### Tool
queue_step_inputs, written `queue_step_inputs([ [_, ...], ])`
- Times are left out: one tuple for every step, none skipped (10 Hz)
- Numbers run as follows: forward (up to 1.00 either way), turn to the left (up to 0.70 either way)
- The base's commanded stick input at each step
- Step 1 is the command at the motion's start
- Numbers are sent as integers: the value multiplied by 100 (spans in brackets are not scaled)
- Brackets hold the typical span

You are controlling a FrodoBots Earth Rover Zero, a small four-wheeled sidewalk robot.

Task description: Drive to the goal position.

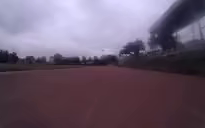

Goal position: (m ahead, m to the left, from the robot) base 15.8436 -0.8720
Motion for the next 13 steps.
queue_step_inputs([
  [70, -14],
  [70, 0],
  [70, 0],
  [70, 0],
  [70, 0],
  [70, 0],
  [70, 0],
  [70, 0],
  [70, 0],
  [70, 0],
  [70, 0],
  [70, 0],
  [70, 0],
])
